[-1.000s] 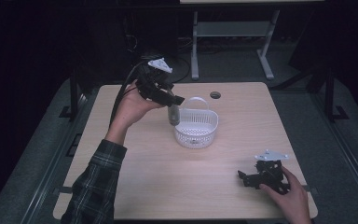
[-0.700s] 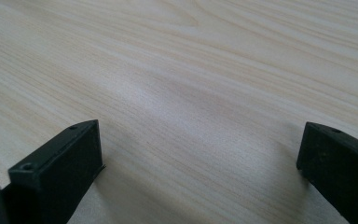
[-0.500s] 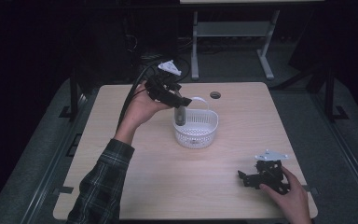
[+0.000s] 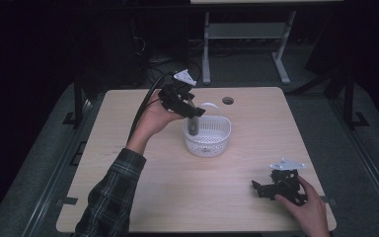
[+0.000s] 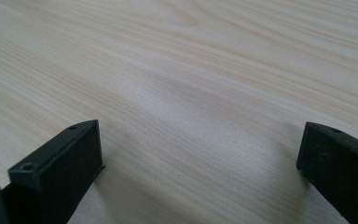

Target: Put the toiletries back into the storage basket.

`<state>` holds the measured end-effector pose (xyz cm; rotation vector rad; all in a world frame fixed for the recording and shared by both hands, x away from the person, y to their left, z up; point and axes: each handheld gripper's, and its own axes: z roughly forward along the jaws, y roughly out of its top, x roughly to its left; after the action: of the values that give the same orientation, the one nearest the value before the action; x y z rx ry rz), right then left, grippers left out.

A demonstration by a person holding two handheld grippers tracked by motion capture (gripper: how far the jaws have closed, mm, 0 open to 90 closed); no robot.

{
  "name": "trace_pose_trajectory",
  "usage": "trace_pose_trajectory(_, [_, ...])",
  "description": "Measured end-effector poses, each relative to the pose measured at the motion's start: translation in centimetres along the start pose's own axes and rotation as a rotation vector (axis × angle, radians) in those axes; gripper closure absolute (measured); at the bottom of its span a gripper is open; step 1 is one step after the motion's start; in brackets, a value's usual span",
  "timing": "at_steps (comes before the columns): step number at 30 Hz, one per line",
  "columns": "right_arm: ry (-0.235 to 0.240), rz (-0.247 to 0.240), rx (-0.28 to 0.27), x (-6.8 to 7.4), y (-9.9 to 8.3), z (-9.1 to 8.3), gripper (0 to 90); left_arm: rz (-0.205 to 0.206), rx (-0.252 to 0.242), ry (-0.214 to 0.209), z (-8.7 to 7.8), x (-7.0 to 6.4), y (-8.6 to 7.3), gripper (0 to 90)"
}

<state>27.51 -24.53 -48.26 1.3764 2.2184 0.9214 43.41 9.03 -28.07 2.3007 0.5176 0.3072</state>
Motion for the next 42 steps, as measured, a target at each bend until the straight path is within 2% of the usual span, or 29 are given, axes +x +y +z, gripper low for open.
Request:
trace_pose_trajectory(14, [-0.001,0.000,-0.001,0.0,0.0,0.0,0.0,-0.029,0.017,-0.003,1.6,0.3,-1.5,29.3])
trace_pose_trajectory(22, [-0.001,0.000,0.000,0.0,0.0,0.0,0.0,-0.024,0.029,-0.003,2.3,0.2,-2.0,29.3])
trace_pose_trajectory(31, [-0.002,-0.001,0.000,0.0,0.0,0.0,0.0,-0.042,0.041,-0.011,3.4,0.4,-2.9,29.3])
trace_pose_trajectory(42, [-0.001,-0.001,0.000,0.0,0.0,0.0,0.0,-0.045,0.056,-0.012,4.3,0.4,-3.6,29.3])
